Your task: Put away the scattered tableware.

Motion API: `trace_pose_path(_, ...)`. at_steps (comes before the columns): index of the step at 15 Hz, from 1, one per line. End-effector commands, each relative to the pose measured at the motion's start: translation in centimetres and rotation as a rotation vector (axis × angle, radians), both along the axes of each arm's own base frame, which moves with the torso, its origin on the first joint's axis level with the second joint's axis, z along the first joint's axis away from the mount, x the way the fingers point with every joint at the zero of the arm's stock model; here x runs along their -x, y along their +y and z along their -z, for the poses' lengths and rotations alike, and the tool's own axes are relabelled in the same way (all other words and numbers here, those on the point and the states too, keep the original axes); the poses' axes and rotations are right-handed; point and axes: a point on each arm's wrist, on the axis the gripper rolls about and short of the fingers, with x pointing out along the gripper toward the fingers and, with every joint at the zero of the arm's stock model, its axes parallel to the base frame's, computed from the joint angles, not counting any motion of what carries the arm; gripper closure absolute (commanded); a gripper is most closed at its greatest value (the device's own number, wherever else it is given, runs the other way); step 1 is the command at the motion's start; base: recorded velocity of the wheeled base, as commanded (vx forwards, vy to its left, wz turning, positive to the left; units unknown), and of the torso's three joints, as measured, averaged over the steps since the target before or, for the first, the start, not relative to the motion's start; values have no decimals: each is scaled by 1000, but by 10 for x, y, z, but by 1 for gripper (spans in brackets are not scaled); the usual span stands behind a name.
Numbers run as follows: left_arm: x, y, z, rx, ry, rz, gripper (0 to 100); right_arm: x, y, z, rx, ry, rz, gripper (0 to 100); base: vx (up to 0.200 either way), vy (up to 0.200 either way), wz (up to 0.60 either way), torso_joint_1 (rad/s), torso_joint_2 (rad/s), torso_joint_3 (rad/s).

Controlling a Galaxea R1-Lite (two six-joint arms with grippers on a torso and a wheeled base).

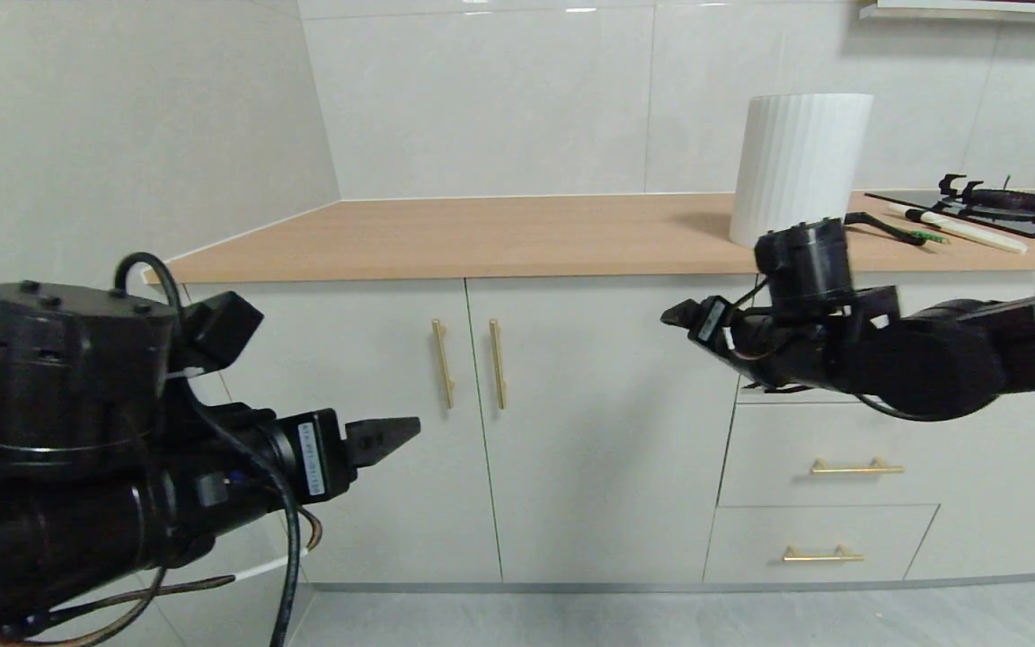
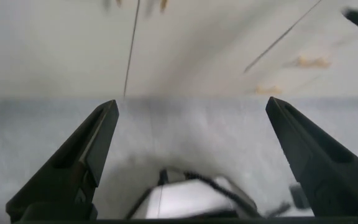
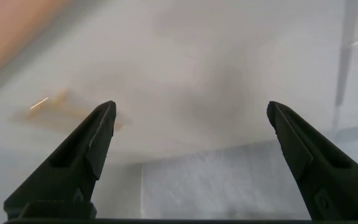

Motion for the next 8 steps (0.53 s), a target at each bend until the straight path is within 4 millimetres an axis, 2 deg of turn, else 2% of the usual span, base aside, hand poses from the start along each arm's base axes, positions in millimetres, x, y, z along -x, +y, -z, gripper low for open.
trace_pose_path(1, 34, 25, -23, 19, -142, -22, 0, 104, -49, -56, 35, -153, -55, 0, 0, 0, 0, 0, 0, 0)
trace_pose_path(3, 73, 51, -15, -38, -223, -8, 0, 173, -85, -56, 101, -235, -79, 0, 0, 0, 0, 0, 0, 0)
trace_pose_path(4, 86, 60, -11, -73, -260, -9, 0, 195, -97, -53, 132, -271, -88, 0, 0, 0, 0, 0, 0, 0)
trace_pose_path(5, 111, 76, -5, -109, -336, -27, 0, 236, -119, -46, 192, -359, -91, 0, 0, 0, 0, 0, 0, 0)
trace_pose_path(6, 128, 85, -2, -110, -389, -41, 0, 262, -133, -40, 235, -418, -87, 0, 0, 0, 0, 0, 0, 0)
trace_pose_path(7, 138, 90, 0, -105, -424, -51, 0, 279, -142, -33, 274, -447, -79, 0, 0, 0, 0, 0, 0, 0)
trace_pose_path(8, 161, 101, 4, -88, -481, -87, 0, 313, -162, -16, 378, -463, 31, 0, 0, 0, 0, 0, 0, 0)
